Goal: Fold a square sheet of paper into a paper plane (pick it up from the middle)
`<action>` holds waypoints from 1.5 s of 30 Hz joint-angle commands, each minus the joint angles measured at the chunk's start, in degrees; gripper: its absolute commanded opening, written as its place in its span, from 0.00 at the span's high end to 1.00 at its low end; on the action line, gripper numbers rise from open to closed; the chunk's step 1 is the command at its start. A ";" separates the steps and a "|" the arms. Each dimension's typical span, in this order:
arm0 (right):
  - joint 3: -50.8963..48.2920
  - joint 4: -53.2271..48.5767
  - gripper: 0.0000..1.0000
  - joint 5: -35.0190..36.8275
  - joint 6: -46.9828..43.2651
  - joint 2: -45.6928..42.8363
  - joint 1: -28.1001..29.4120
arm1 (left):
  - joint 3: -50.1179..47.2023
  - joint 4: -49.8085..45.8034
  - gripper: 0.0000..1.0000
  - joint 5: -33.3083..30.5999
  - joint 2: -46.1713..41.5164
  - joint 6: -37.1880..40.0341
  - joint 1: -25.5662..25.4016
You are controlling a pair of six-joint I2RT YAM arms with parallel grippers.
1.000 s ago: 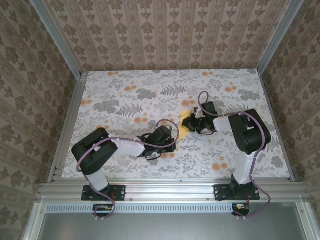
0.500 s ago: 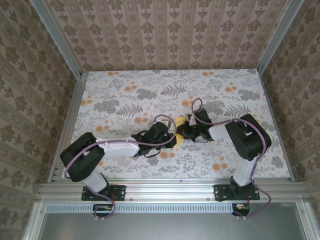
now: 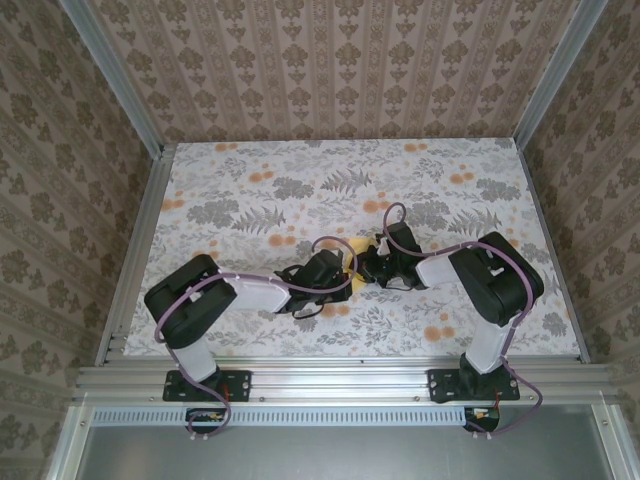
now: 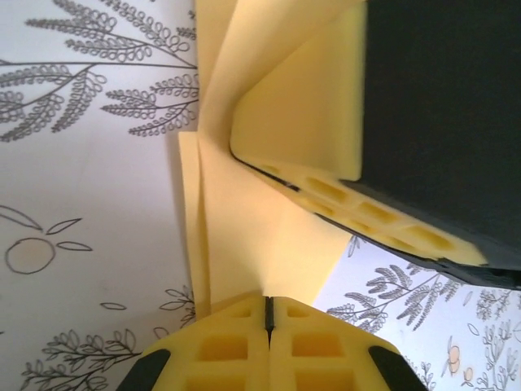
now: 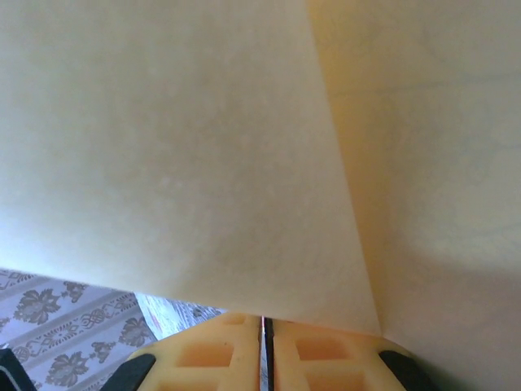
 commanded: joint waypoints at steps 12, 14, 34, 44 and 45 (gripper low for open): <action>3.57 -8.80 0.87 -0.59 -9.47 2.28 -3.73 | -2.60 -9.94 1.00 0.14 1.76 -4.88 -1.38; 4.58 -10.53 0.87 -0.47 -11.86 2.38 -4.52 | -2.90 -10.96 1.00 0.13 1.68 -5.15 -1.62; 10.52 -13.33 0.84 -5.90 -25.36 1.27 -9.03 | -2.15 -11.43 1.00 0.44 1.94 -4.69 -1.47; 5.68 -13.24 0.84 -7.23 -24.87 0.62 -4.82 | -1.45 -12.23 1.00 0.67 2.12 -4.46 -1.22; 6.29 -14.49 0.84 -6.66 -25.59 1.09 -4.95 | -1.42 -12.49 1.00 0.79 2.12 -4.47 -1.27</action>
